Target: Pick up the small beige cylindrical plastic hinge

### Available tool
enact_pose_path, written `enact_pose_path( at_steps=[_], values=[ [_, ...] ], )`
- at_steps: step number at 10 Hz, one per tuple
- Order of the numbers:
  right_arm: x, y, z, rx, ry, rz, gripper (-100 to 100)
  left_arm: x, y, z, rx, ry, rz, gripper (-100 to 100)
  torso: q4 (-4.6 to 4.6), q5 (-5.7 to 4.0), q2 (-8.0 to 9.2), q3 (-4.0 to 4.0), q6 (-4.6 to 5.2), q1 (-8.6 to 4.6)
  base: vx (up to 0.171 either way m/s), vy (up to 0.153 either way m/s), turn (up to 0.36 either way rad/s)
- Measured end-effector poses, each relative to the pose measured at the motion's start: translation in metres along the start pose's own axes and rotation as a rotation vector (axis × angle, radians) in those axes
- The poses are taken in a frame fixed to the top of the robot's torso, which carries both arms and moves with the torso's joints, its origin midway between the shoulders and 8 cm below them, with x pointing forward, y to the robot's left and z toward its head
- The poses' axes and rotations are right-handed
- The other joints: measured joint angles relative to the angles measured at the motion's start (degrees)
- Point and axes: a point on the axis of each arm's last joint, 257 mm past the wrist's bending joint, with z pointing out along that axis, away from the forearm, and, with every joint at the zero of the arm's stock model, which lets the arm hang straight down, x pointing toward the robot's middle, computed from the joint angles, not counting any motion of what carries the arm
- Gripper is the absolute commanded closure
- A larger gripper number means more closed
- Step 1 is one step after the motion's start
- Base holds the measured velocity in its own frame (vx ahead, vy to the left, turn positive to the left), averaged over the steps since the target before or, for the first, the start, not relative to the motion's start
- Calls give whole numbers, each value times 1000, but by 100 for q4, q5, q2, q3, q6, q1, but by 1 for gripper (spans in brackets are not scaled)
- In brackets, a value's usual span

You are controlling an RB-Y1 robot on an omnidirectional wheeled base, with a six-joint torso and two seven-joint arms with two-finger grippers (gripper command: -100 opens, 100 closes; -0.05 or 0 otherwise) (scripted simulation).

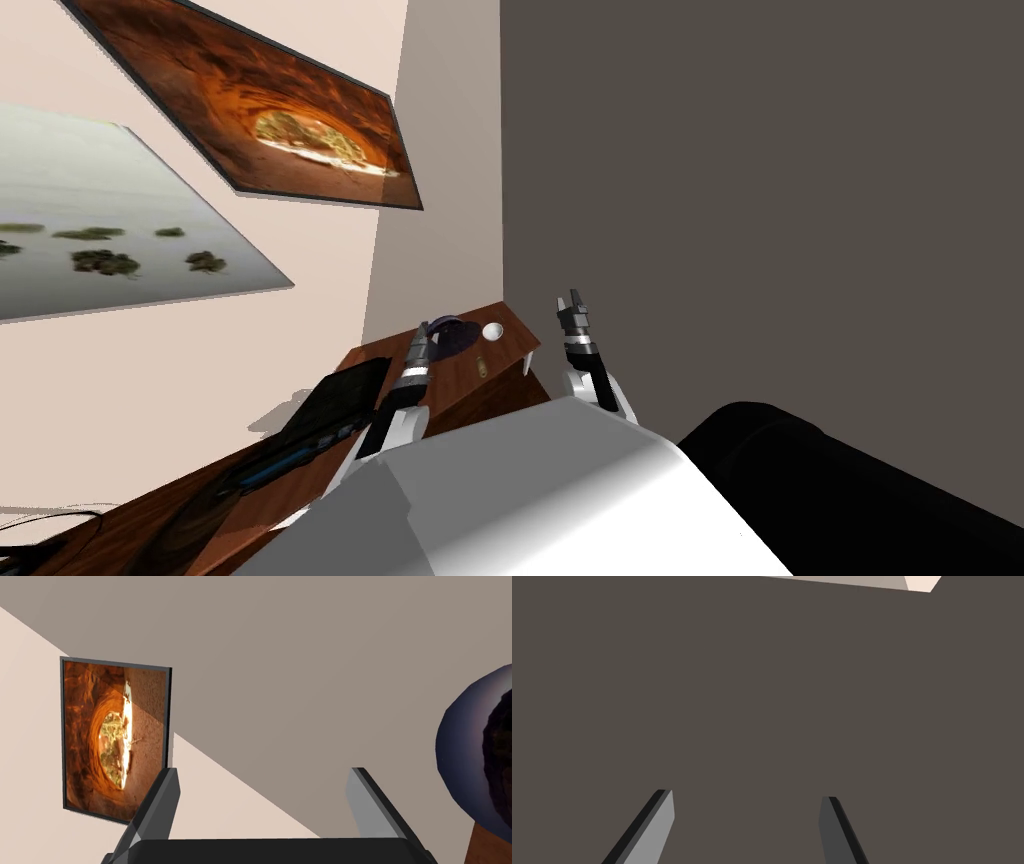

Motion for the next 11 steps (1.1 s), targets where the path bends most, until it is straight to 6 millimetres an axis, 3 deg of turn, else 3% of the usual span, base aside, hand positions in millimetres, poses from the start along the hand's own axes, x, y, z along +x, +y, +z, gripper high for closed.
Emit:
enact_pose_path(
  at_steps=[11],
  values=[
    [0,0,0,0,0,0,0,-9,145,-18,-376,44,73,-100,-1,-1,-7,-4,-1,-4,-14,4,-157]
  ],
)
